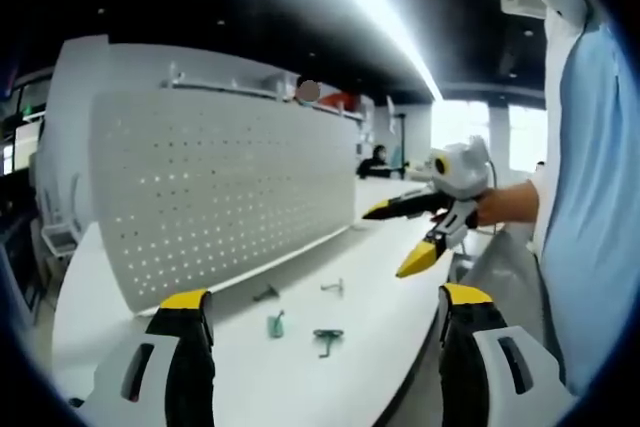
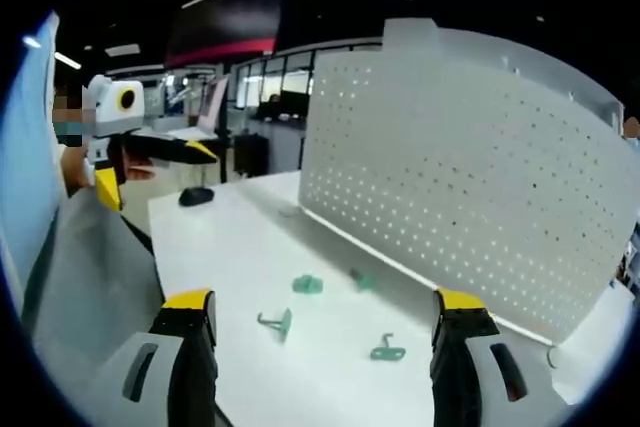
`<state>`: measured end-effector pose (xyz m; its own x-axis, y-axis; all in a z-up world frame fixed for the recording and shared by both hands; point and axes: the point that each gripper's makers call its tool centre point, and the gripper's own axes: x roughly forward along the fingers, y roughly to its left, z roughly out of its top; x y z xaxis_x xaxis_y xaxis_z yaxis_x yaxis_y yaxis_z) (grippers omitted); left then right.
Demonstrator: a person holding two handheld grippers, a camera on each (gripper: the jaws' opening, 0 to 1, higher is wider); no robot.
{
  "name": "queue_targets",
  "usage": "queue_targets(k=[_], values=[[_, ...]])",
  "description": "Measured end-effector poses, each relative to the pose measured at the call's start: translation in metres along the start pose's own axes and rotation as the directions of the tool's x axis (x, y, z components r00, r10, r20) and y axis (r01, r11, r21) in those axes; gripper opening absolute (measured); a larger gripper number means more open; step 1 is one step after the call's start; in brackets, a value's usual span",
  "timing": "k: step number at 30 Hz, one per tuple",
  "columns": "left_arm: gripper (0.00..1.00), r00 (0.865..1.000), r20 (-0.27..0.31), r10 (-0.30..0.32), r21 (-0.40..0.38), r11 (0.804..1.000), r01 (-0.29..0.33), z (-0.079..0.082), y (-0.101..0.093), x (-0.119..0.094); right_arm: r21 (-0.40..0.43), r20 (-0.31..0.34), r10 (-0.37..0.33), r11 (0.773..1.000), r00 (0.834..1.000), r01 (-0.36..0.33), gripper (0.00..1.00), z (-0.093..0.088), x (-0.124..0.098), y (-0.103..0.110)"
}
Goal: Insert the hook assembly into the mounting plate slot until the hook locks in place.
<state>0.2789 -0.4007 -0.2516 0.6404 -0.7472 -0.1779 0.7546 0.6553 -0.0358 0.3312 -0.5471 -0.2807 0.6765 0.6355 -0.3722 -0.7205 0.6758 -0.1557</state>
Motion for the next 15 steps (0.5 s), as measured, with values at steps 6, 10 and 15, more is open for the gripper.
queue_targets(k=[6,10,15], values=[[0.94,1.000,0.005,0.007,-0.011,1.000,-0.007,0.001,0.003,-0.001,-0.022,-0.023,0.023,0.999,0.999,-0.023,0.89,-0.003,0.011,0.001],[0.94,1.000,-0.001,0.002,-0.004,1.000,-0.002,0.000,0.002,0.000,-0.049,-0.010,0.036,0.998,0.999,-0.036,0.85,0.001,0.015,0.001],[0.94,1.000,0.001,0.007,-0.007,1.000,-0.007,0.000,0.003,0.000,-0.083,-0.011,0.064,0.994,0.998,-0.064,0.82,0.003,0.023,0.004]])
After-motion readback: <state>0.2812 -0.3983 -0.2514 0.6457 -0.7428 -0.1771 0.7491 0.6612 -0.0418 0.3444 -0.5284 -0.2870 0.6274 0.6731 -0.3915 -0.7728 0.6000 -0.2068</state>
